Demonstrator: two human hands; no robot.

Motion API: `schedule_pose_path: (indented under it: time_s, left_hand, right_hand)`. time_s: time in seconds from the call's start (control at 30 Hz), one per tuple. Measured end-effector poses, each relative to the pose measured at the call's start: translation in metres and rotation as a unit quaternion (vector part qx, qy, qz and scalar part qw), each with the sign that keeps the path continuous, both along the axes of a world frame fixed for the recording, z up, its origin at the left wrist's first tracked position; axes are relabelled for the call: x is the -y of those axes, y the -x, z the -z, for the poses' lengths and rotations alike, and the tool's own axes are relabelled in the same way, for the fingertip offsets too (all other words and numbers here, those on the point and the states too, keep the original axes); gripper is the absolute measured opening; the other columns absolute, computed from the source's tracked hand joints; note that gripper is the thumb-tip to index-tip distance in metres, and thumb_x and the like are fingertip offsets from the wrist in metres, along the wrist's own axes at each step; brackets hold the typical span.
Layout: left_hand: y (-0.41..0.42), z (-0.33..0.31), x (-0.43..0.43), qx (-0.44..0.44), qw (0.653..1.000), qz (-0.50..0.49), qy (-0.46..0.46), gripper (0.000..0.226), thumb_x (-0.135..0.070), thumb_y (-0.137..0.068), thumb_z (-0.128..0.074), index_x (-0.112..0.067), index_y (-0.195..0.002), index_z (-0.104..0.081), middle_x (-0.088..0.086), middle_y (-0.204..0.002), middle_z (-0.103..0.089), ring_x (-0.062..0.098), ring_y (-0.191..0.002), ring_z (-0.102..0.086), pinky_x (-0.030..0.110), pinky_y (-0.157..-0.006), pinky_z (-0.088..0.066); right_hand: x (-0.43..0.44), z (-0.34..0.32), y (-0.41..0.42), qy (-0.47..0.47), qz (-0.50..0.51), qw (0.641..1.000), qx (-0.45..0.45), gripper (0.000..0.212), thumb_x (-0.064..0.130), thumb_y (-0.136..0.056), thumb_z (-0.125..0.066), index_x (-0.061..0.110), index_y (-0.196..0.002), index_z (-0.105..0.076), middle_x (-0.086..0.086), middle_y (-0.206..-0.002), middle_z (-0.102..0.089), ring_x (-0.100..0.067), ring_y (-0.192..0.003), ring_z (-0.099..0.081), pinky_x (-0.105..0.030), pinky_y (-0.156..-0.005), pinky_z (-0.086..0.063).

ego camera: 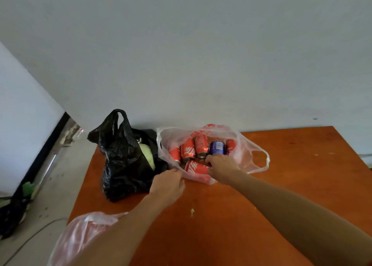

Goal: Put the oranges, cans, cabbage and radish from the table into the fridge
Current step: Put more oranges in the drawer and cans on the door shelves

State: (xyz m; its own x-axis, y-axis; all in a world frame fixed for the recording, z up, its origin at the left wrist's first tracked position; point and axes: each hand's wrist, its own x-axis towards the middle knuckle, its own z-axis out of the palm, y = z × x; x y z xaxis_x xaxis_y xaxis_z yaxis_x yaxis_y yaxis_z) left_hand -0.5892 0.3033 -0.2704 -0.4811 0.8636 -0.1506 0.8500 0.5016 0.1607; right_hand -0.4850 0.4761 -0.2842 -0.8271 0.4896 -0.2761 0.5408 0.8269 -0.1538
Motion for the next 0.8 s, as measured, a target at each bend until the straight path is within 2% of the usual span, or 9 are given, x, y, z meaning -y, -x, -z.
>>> schedule_pose_path:
  time_s: [0.13,0.23,0.4,0.53,0.7,0.8]
  left_hand:
    - [0.016,0.023,-0.004,0.016,1.000,0.007,0.025,0.025,-0.035,-0.095,-0.041,-0.022,-0.110,-0.055,-0.001,-0.109,-0.059,0.020,-0.102,-0.059,0.034,-0.077,-0.045]
    - [0.024,0.033,-0.002,0.025,0.999,-0.010,0.042,0.025,-0.035,-0.095,-0.040,-0.022,-0.110,-0.055,-0.001,-0.108,-0.058,0.021,-0.103,-0.058,0.036,-0.079,-0.046]
    - [0.027,0.034,0.000,0.023,0.998,-0.022,0.046,0.025,-0.035,-0.096,-0.039,-0.021,-0.110,-0.055,-0.002,-0.109,-0.058,0.020,-0.104,-0.056,0.036,-0.080,-0.045]
    - [0.026,0.027,-0.011,0.020,1.000,-0.016,0.006,0.023,-0.034,-0.095,-0.040,-0.023,-0.106,-0.056,-0.005,-0.105,-0.061,0.018,-0.098,-0.058,0.035,-0.076,-0.049]
    - [0.010,0.018,-0.045,0.024,0.995,0.021,-0.095,0.018,-0.033,-0.087,-0.045,-0.020,-0.087,-0.058,-0.004,-0.086,-0.065,0.019,-0.076,-0.062,0.032,-0.061,-0.049]
    - [-0.005,0.020,-0.081,0.061,0.989,0.010,-0.137,0.015,-0.028,-0.088,-0.049,-0.019,-0.091,-0.060,-0.003,-0.088,-0.065,0.017,-0.079,-0.062,0.031,-0.066,-0.049]
  right_hand:
    - [-0.004,0.033,0.035,0.013,-0.014,1.000,0.023,0.037,0.027,-0.089,-0.057,0.016,-0.124,-0.051,-0.007,-0.124,-0.057,-0.028,-0.109,-0.058,-0.041,-0.086,-0.048]
    - [-0.001,0.057,0.050,0.023,-0.018,0.998,0.064,0.050,0.032,-0.084,-0.063,0.014,-0.127,-0.046,-0.007,-0.127,-0.054,-0.029,-0.114,-0.055,-0.042,-0.089,-0.047]
    - [0.001,0.084,0.051,-0.031,-0.039,0.994,0.102,0.069,0.036,-0.081,-0.067,0.011,-0.135,-0.034,-0.008,-0.131,-0.052,-0.027,-0.116,-0.052,-0.043,-0.096,-0.041]
    - [-0.009,0.078,0.042,-0.001,-0.040,0.998,0.057,0.067,0.044,-0.079,-0.065,0.014,-0.133,-0.037,-0.008,-0.128,-0.055,-0.028,-0.113,-0.055,-0.041,-0.095,-0.041]
    - [-0.035,0.037,0.009,0.035,0.034,0.998,-0.047,0.078,0.054,-0.075,-0.064,0.020,-0.138,-0.036,-0.004,-0.128,-0.056,-0.025,-0.112,-0.056,-0.037,-0.098,-0.042]
    - [-0.061,0.012,-0.017,0.017,0.083,0.993,-0.079,0.089,0.066,-0.071,-0.065,0.025,-0.143,-0.031,-0.003,-0.136,-0.051,-0.024,-0.119,-0.052,-0.038,-0.102,-0.041]
